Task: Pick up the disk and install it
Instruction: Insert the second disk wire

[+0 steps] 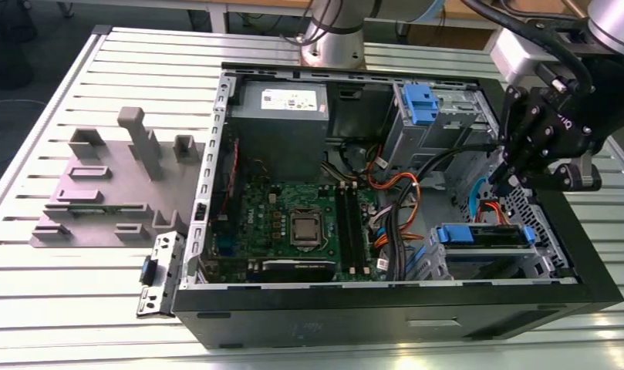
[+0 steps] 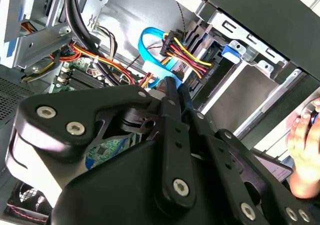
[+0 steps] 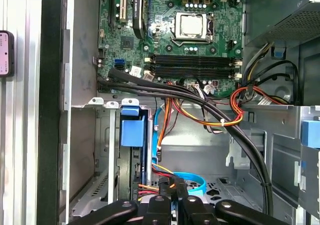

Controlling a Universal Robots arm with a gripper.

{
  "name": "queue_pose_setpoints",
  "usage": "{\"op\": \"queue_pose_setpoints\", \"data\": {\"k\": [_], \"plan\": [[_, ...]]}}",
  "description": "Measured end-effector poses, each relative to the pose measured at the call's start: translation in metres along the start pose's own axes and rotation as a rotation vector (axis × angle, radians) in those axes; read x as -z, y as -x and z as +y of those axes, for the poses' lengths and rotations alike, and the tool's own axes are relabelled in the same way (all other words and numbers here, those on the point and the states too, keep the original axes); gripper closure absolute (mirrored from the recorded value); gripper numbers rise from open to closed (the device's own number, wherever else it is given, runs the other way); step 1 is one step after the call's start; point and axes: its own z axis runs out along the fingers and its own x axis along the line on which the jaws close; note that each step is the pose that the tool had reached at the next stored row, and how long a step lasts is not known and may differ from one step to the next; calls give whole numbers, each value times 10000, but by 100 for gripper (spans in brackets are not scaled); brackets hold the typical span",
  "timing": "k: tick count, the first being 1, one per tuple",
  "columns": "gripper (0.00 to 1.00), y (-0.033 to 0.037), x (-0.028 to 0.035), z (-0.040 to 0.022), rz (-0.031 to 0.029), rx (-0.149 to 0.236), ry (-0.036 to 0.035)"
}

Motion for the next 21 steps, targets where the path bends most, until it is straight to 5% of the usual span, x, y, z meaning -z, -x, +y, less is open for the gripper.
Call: {"op": "queue_pose_setpoints", "data": {"k": [10, 21], "plan": [[84, -69, -37, 27, -4, 64, -33], [84, -95, -97, 90, 2, 106, -334]]}}
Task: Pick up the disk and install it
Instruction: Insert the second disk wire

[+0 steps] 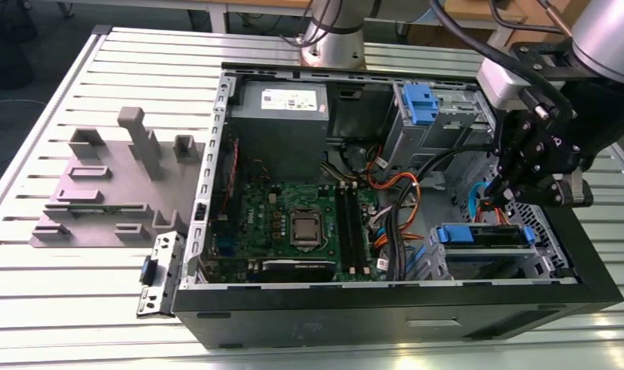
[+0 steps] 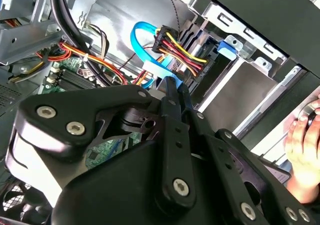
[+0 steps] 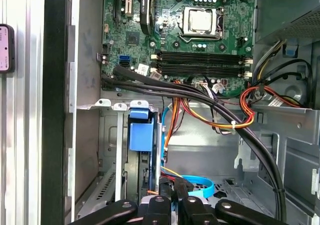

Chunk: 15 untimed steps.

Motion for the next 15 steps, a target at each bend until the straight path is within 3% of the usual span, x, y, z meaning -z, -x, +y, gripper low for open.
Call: {"op": "queue_pose_setpoints", "data": {"k": [8, 15], "plan": [[84, -39, -19, 39, 1, 2, -21], [84, -84, -58, 116, 4, 23, -123]]}}
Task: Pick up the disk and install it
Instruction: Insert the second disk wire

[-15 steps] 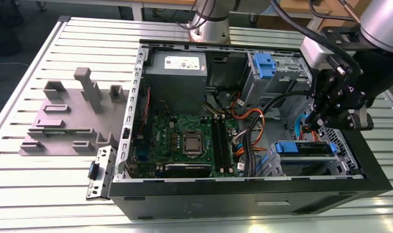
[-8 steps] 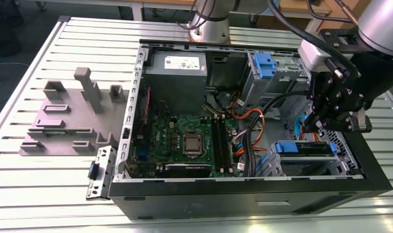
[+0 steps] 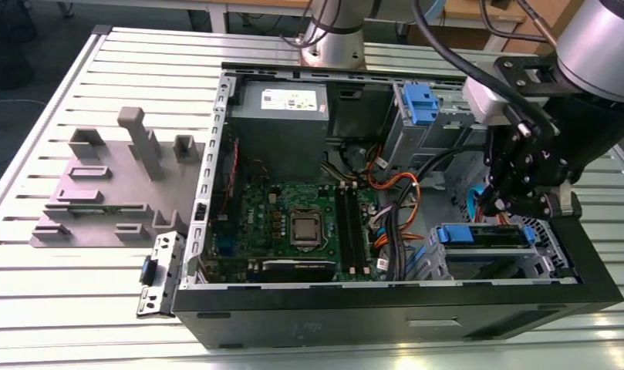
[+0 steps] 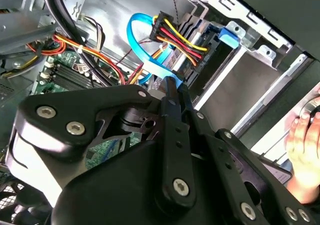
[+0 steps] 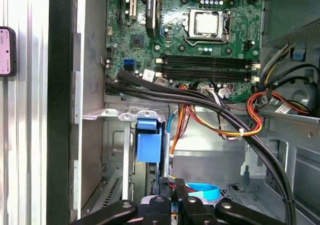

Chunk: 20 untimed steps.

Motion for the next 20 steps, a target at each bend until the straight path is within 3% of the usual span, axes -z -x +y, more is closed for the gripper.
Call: {"op": "queue_pose_setpoints", "data": {"k": [10, 12, 16, 20], "plan": [[84, -138, -56, 8, -17, 45, -70], [84, -158, -66, 9, -66, 46, -80], [84, -187, -80, 10, -259, 38, -90], [84, -190, -89, 11, -292, 36, -90]]}}
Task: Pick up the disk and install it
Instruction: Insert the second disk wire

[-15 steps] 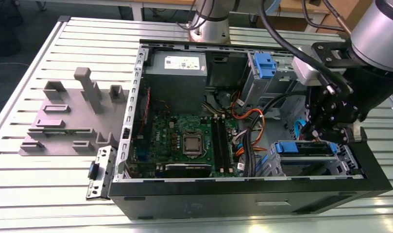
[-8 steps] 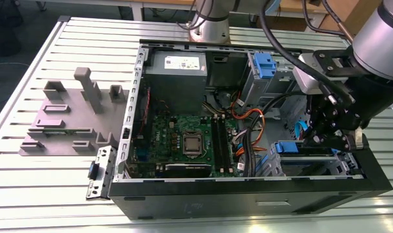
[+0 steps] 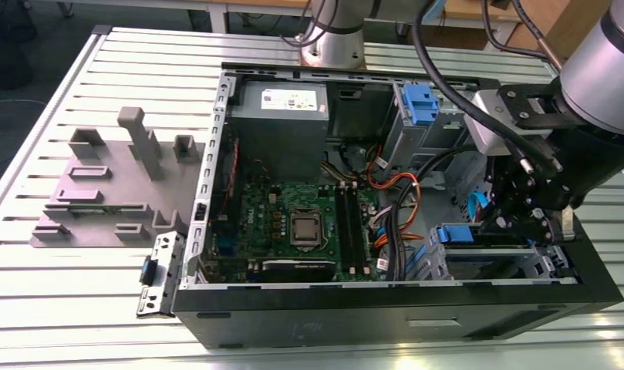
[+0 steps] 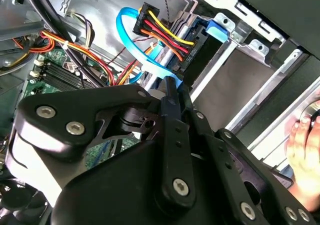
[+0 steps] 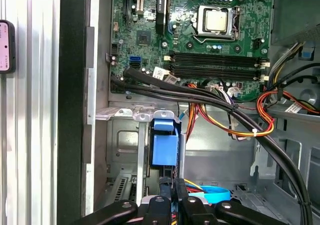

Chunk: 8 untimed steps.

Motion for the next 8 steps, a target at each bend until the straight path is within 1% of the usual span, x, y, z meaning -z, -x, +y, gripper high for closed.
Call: {"op": "queue_pose_setpoints", "data": {"k": [5, 8], "plan": [[84, -1, -24, 1, -58, -3, -2], [84, -2, -34, 1, -57, -2, -2]]}}
